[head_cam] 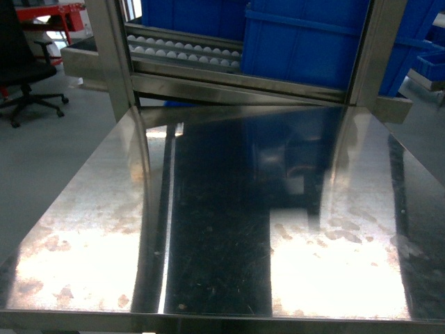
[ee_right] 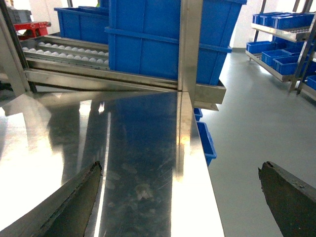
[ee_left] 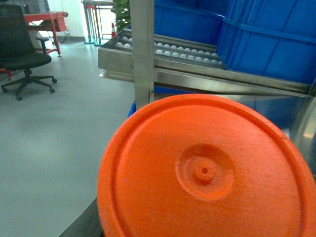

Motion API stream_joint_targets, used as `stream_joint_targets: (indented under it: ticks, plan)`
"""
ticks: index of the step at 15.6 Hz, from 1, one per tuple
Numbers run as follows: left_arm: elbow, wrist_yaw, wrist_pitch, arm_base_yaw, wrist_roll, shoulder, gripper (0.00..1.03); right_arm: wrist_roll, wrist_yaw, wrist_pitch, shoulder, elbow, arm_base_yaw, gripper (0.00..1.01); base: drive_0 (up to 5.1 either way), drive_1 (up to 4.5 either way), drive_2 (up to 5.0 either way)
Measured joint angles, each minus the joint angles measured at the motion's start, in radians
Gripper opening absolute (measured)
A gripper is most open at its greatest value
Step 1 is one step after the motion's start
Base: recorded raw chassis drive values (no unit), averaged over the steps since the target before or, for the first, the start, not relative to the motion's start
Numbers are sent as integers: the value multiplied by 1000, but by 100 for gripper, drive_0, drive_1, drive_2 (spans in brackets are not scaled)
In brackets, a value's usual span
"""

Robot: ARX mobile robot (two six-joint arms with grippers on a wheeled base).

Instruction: Pick capacitor and pack into box

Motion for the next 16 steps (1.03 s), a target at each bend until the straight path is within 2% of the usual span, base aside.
stream_joint_targets:
  ticks: [1, 2, 3, 4, 16]
  plan:
    - [-17, 65, -33, 52, 0, -47, 44, 0, 0, 0, 0, 0, 0, 98, 0, 0, 0]
    - [-27, 81, -55, 84, 0, -78, 44, 0, 0, 0, 0, 0, 0, 98, 0, 0, 0]
    - [-42, 74, -59, 93, 0, -113, 44, 0, 0, 0, 0, 0, 0, 98, 0, 0, 0]
    - [-70, 88, -31, 87, 0, -121, 44, 0, 0, 0, 0, 0, 0, 98, 0, 0, 0]
    - [-78, 88, -367, 87, 0, -473, 44, 0, 0, 0, 0, 0, 0, 98, 0, 0, 0]
